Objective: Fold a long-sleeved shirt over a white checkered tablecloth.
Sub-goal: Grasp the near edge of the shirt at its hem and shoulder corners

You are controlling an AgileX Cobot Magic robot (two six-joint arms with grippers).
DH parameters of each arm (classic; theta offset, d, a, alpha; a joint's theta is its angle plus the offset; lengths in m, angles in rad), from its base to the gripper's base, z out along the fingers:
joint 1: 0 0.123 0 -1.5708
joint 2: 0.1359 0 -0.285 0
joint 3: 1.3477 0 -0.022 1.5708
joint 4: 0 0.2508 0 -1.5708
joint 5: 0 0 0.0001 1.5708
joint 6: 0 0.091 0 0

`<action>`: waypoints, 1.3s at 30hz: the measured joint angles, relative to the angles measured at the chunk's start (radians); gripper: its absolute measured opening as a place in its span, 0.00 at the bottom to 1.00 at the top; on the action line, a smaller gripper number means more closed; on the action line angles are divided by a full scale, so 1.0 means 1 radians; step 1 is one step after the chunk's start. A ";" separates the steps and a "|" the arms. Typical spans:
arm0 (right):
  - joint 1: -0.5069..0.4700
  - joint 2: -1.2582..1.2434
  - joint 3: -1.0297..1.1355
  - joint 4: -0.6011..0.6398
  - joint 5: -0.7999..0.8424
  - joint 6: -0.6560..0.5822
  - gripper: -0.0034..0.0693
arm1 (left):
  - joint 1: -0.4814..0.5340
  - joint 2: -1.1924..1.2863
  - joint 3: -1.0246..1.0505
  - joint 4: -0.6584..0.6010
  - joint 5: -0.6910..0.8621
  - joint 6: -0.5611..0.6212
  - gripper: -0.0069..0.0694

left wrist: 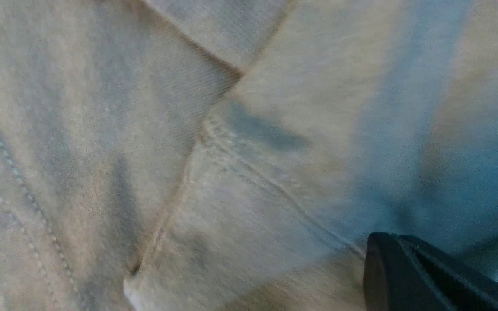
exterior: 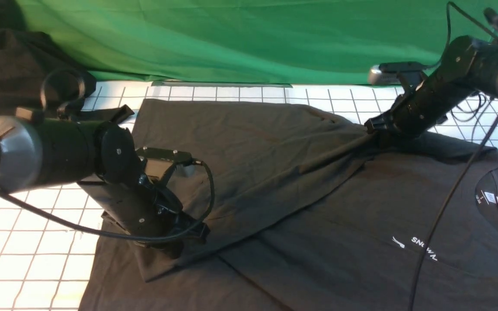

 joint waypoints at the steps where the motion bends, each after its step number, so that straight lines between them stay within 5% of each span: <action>1: 0.000 0.000 -0.005 -0.009 0.000 0.002 0.04 | 0.000 0.000 0.000 0.000 0.000 0.000 0.09; 10: -0.034 -0.119 -0.273 -0.041 0.386 0.047 0.05 | 0.000 -0.423 0.003 0.075 0.230 -0.111 0.09; 17: -0.017 -0.469 -0.031 -0.040 0.408 0.049 0.05 | 0.000 -0.630 0.164 0.178 0.498 -0.371 0.09; 28: -0.010 -0.926 0.651 -0.008 0.406 0.023 0.11 | 0.000 -0.556 0.370 0.248 0.279 -0.471 0.19; 33: -0.010 -1.068 0.829 0.094 0.385 -0.033 0.14 | 0.009 -0.411 0.370 0.271 0.221 -0.466 0.35; 39: -0.010 -1.160 0.922 0.105 0.372 -0.049 0.14 | 0.131 -0.324 0.370 0.213 0.213 -0.396 0.38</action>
